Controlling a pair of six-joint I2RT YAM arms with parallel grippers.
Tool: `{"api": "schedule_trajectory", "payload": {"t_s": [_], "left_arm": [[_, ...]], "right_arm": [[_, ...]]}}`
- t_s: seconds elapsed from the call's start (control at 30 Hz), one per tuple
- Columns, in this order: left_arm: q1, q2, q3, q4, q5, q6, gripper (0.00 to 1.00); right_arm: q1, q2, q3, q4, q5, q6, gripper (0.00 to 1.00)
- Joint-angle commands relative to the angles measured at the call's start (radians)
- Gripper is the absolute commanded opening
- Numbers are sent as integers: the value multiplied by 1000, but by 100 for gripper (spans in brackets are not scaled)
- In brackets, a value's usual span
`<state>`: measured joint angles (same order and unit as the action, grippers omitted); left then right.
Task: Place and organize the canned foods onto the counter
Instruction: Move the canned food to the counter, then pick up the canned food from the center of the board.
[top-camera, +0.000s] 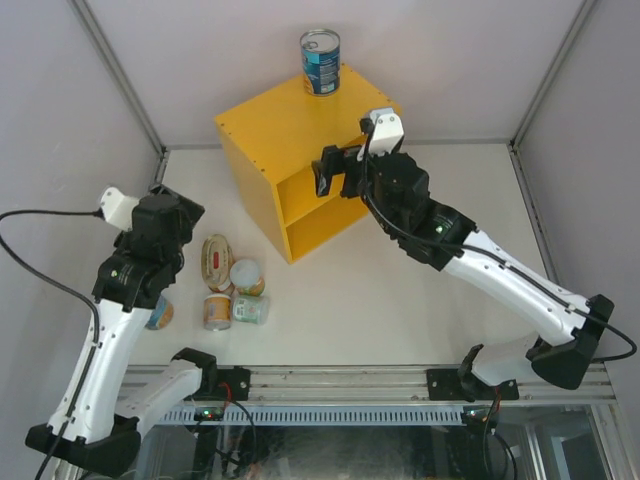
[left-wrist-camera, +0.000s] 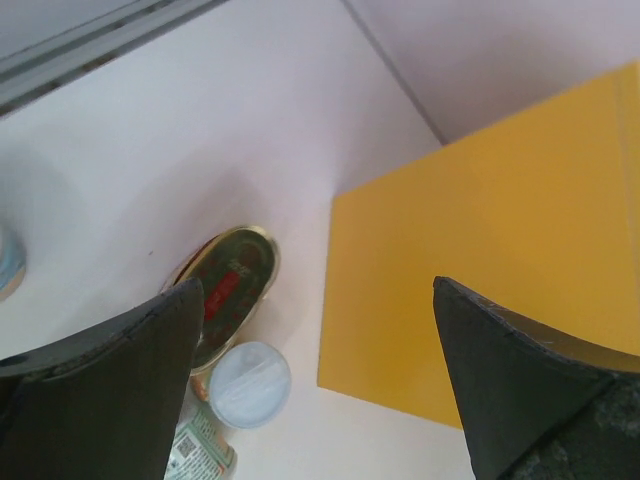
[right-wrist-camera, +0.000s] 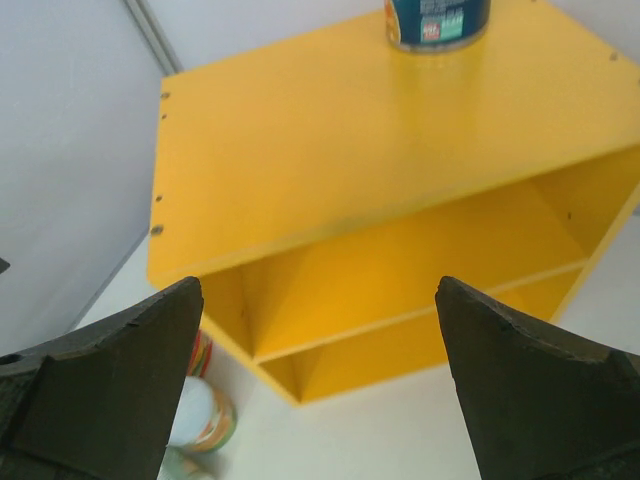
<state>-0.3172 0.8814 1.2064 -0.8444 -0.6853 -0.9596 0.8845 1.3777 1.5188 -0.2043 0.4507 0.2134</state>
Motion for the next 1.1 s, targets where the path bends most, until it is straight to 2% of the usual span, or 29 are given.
{"api": "schedule_trajectory", "payload": {"t_s": [0.0,0.13,0.4,0.6,0.77,0.97,1.07], "left_arm": [[92,-55,-45,-179,32,-223,100],[134,-77,-110,-272,47,-366,100],[141,0,-90,-469,30,-645,100],[144,51,-83,-575,-14,-779,100],[202,-24,-202,-578,7,-869,100],[319,3,-306,-559,2,-819,100],[409,-4,-329,-503,-4,-718,100]], "right_arm": [[74,-70,-15,-136,133,127,100],[123,-124,-88,-192,174,176,100],[133,-300,-351,-167,117,246,100],[142,-436,-498,-154,70,266,100],[144,-476,-549,-162,41,281,100],[145,-490,-556,-156,49,261,100],[145,-475,-545,-149,34,269,100]]}}
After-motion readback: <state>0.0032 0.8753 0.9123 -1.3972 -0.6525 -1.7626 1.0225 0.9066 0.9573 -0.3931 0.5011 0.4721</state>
